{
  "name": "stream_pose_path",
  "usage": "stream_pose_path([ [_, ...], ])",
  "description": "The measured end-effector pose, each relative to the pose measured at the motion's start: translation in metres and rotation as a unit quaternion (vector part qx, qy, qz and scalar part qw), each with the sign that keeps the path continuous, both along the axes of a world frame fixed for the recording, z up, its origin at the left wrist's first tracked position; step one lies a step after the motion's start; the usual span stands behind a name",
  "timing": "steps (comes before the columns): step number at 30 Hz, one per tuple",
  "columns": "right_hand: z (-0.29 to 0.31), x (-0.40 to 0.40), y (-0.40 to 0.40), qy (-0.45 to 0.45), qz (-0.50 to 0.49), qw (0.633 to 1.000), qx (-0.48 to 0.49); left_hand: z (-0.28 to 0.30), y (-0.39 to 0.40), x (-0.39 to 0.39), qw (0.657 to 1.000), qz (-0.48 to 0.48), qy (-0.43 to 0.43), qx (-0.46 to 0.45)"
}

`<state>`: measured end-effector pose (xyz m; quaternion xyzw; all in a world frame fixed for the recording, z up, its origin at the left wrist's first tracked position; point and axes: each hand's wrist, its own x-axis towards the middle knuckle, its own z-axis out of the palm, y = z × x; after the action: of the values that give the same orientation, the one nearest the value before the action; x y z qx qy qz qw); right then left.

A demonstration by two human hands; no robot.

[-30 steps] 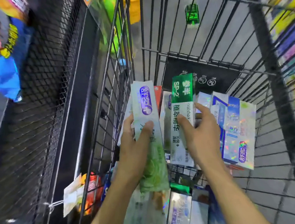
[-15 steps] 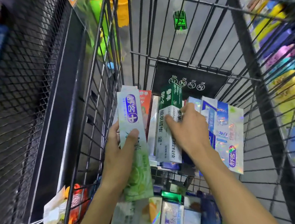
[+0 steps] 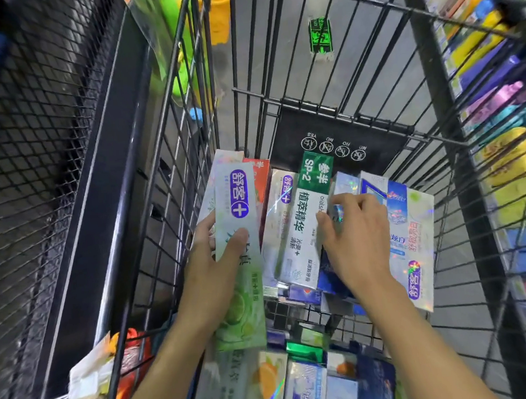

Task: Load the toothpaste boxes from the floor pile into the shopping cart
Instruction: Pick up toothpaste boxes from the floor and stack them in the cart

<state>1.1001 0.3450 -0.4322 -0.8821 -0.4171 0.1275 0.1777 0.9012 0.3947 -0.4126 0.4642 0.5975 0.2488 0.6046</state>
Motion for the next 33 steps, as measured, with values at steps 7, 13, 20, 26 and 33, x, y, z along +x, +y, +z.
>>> stream_pose_path([
  [7, -0.013, 0.019, -0.012, -0.054, 0.085, 0.994, -0.036, -0.017, 0.031, 0.031, 0.990, -0.121, 0.059, 0.039],
  [13, -0.013, 0.028, -0.019, -0.024, 0.113, 0.988, -0.101, -0.036, 0.038, 0.052, 0.967, -0.170, 0.160, 0.104],
  [20, -0.016, 0.033, -0.026, -0.013, 0.135, 0.985, -0.103, -0.046, 0.036, 0.058, 0.934, -0.217, 0.220, 0.179],
  [26, -0.015, 0.039, -0.029, 0.007, 0.153, 0.983, -0.102, -0.047, 0.029, 0.058, 0.938, -0.213, 0.199, 0.189],
  [33, -0.016, 0.045, -0.035, -0.002, 0.166, 0.979, -0.116, -0.061, 0.044, 0.074, 0.944, -0.206, 0.189, 0.176],
])
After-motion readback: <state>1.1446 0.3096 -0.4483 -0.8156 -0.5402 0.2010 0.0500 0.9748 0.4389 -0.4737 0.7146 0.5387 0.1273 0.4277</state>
